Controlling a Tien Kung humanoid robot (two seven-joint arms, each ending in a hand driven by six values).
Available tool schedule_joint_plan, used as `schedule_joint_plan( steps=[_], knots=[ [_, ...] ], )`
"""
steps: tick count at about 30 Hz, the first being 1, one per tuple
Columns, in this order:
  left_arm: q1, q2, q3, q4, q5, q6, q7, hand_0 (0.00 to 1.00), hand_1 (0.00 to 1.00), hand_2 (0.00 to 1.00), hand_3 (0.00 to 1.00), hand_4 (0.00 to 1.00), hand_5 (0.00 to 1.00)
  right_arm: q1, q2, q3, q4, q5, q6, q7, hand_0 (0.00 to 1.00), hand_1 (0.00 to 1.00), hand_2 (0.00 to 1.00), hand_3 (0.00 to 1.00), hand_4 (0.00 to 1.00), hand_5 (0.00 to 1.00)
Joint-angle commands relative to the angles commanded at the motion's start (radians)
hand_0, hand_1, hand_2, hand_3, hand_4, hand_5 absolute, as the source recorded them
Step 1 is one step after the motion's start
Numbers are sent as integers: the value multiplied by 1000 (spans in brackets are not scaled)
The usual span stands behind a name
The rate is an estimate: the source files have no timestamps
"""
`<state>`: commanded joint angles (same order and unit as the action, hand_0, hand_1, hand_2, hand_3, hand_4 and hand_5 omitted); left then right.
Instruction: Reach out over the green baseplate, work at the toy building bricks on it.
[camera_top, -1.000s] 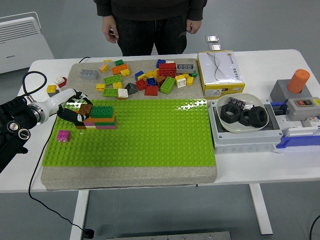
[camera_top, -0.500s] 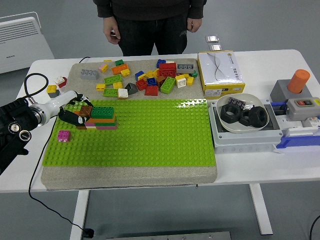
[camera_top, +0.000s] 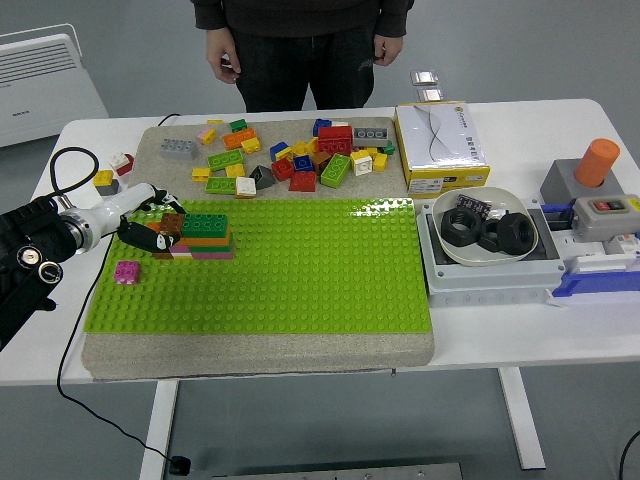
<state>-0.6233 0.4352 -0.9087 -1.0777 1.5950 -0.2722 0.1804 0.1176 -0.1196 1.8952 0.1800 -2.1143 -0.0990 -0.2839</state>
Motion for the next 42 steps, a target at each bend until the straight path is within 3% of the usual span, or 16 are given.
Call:
schedule_joint_plan(
  steps=[1,6,7,30,31,34,36,37,42],
  knots=[
    [0,0,0,0,1,0,0,939,961,948,624,739,2,0,0,0,0,0,0,0,688,649,614,730,903,998],
    [3,-1,1,0,2,0,-1,939,961,948,624,739,2,-2,0,-1,0,-1,0,0,688,649,614,730,903,998],
    [3,-1,2,0,3,0,-1,939,962,953,647,808,2,-2,0,-1,0,0,0,0,688,649,615,729,904,998],
    [11,2,-22,-21,42,-3,-2,945,968,961,744,932,2,-5,1,2,0,-5,1,0,690,649,615,729,901,998],
    [15,2,-32,-31,54,-3,0,949,970,964,763,984,23,-5,2,2,0,-5,1,0,690,647,616,729,902,998],
    [36,4,-71,-69,92,-2,8,949,970,964,763,984,23,-6,2,3,0,-7,1,1,690,647,616,729,902,998],
    [75,7,-119,-120,133,-1,24,949,970,964,763,984,23,-7,3,5,0,-9,1,1,690,647,616,729,902,998],
    [91,9,-139,-142,144,-2,30,951,966,961,724,998,213,-8,3,5,0,-8,1,2,688,647,617,729,901,998],
    [178,23,-236,-271,213,12,66,951,966,961,724,998,213,-13,2,6,0,-6,1,2,688,647,617,729,901,998]
  ],
)
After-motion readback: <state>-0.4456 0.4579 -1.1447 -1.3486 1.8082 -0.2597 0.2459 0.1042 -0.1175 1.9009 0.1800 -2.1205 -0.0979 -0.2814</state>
